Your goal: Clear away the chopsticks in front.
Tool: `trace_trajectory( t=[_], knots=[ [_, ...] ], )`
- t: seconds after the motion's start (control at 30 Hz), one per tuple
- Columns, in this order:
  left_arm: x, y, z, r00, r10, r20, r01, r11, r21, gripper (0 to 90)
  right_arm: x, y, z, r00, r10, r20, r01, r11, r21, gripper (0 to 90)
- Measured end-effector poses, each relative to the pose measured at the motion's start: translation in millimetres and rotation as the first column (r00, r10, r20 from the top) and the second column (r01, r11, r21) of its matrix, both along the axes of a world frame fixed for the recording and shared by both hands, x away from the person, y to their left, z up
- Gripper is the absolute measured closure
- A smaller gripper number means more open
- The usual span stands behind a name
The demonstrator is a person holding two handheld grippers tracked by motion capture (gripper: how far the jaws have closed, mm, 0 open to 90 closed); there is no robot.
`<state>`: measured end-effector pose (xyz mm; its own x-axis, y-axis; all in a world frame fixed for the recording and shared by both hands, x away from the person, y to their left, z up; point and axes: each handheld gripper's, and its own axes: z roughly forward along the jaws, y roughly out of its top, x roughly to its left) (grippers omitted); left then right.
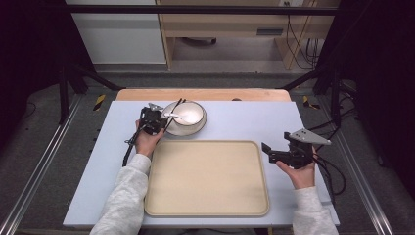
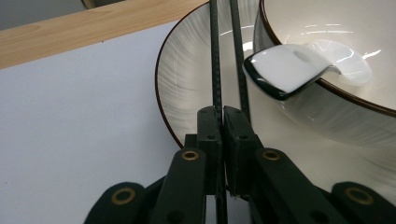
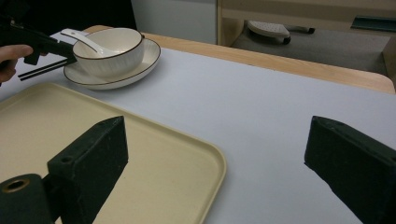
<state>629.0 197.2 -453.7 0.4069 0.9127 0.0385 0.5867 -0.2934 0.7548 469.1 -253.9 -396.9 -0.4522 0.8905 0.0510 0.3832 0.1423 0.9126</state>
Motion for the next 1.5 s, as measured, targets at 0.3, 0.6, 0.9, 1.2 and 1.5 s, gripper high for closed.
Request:
trace_trajectory(
  t=[0.3,0.6,0.9,1.2,1.5],
  knots=[
    [-9.1,3.3,12.3,0.9997,0.008,0.023,-0.007,0.9999,-0.011,85.9,-0.3,-0.3,0.2,1.0000,0.001,0.000,-0.001,1.000,-0.001,6.5],
    [-32.5,16.6,20.7,0.9979,0.051,0.038,-0.051,0.9985,-0.022,85.9,-2.0,-3.4,1.8,0.9999,-0.010,0.005,0.010,1.000,0.002,5.6],
    [-67.2,32.1,28.4,0.9932,0.099,0.061,-0.096,0.9944,-0.043,85.9,-3.5,-4.3,3.0,0.9998,-0.019,0.006,0.019,1.000,0.011,5.1],
    [-111.0,40.9,38.8,0.9831,0.155,0.098,-0.149,0.9866,-0.068,85.8,-6.0,-5.8,4.3,0.9997,-0.021,0.009,0.021,1.000,0.016,5.2],
    [-150.2,26.2,46.0,0.9666,0.216,0.138,-0.211,0.9762,-0.051,85.8,-8.5,-6.0,5.3,0.9998,-0.017,0.011,0.017,0.999,0.033,5.2]
  ],
)
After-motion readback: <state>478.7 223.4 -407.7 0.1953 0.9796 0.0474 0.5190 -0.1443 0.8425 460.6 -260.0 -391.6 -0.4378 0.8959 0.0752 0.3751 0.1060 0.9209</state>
